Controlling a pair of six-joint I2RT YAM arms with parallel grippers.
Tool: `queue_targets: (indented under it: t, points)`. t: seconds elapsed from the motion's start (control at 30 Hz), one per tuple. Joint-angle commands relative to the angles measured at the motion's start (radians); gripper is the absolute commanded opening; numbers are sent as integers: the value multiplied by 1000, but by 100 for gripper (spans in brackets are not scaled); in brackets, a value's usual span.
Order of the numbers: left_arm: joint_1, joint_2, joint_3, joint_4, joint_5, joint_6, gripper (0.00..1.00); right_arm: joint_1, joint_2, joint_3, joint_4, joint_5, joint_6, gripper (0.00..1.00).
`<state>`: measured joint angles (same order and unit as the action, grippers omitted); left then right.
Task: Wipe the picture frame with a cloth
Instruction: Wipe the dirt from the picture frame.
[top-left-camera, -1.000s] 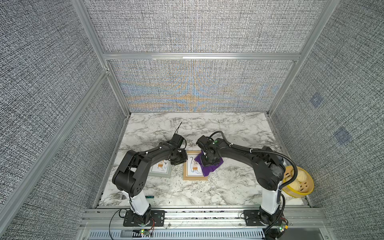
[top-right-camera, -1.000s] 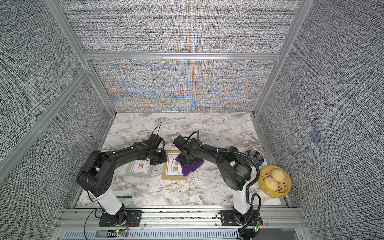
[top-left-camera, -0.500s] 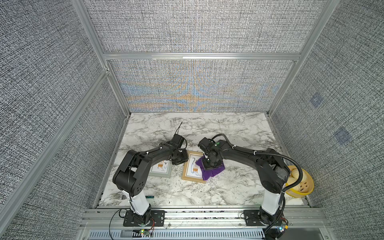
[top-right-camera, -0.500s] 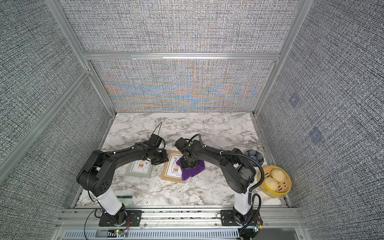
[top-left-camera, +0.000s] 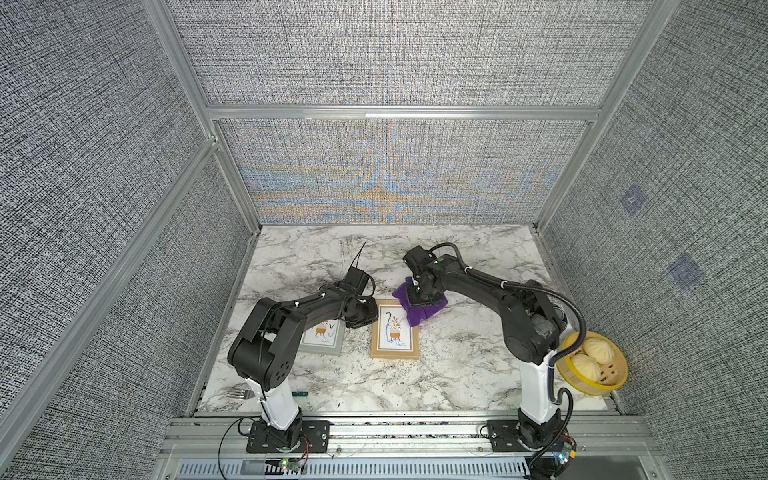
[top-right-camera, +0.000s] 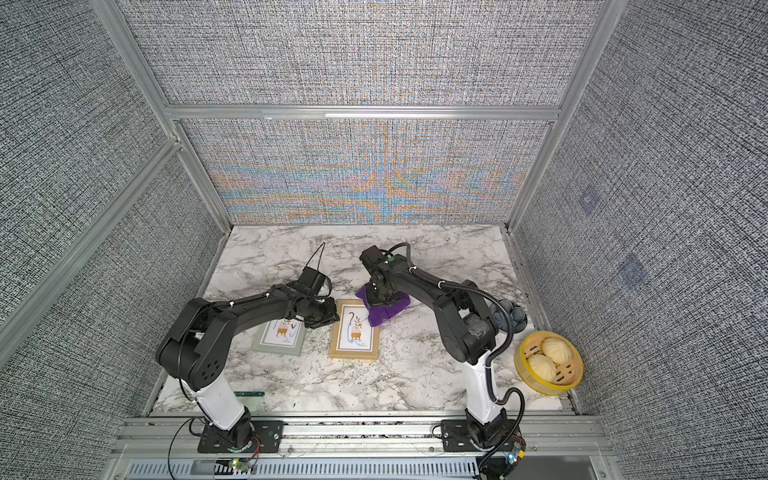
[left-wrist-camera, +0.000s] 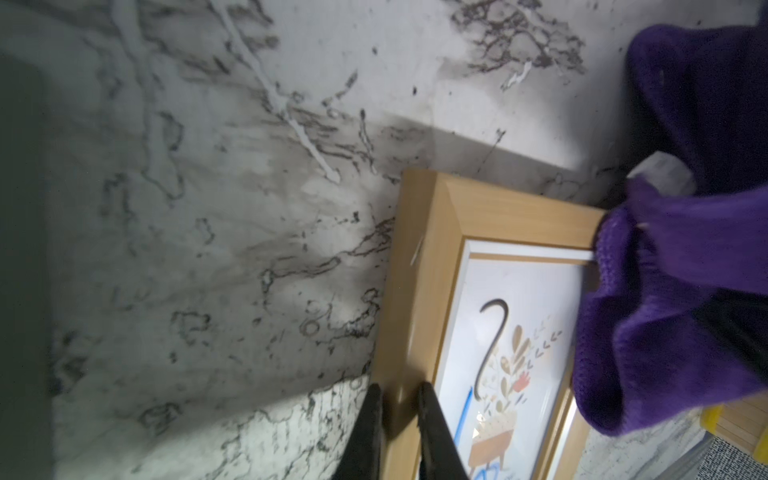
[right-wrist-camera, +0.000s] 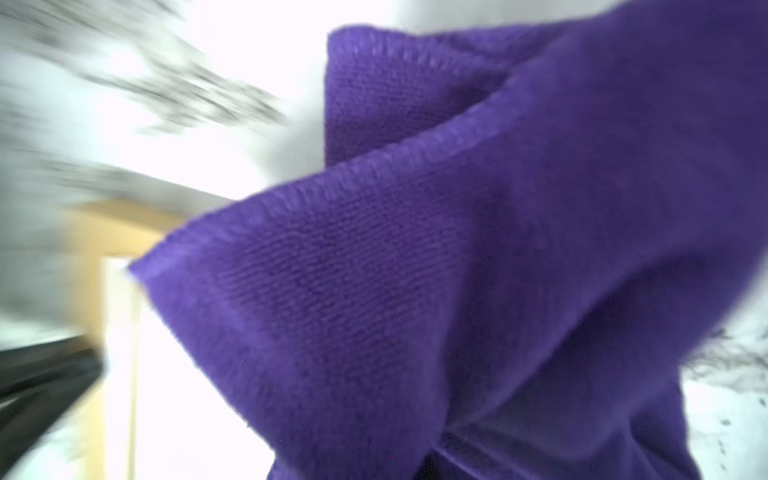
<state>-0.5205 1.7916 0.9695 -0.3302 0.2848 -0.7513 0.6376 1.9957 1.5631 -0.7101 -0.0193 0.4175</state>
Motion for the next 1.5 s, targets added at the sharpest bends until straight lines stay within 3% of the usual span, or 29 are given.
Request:
queue_targets:
  t: [0.0,0.17,0.37,0.63,1.0,1.27,1.47]
  points:
    - [-10,124,-38,-293,-168,-33,4,14,-102,-68,90,-93,-22,0]
    - [-9,130,-47,-287,-180,-58,4,77,-205,-238,51,-152,17,0]
    - [-10,132,-61,-284,-193,-56,4,148,-202,-348,67,-126,88,0]
    - [-9,140,-66,-291,-196,-22,4,139,-182,-444,100,-57,122,0]
    - [-12,186,-45,-356,-276,123,1,28,-77,-285,181,-21,123,0]
    - [-15,184,-35,-369,-289,115,1,-24,-32,-140,186,16,88,0]
    - [-15,172,-23,-368,-281,82,0,-53,-100,-101,184,28,58,0]
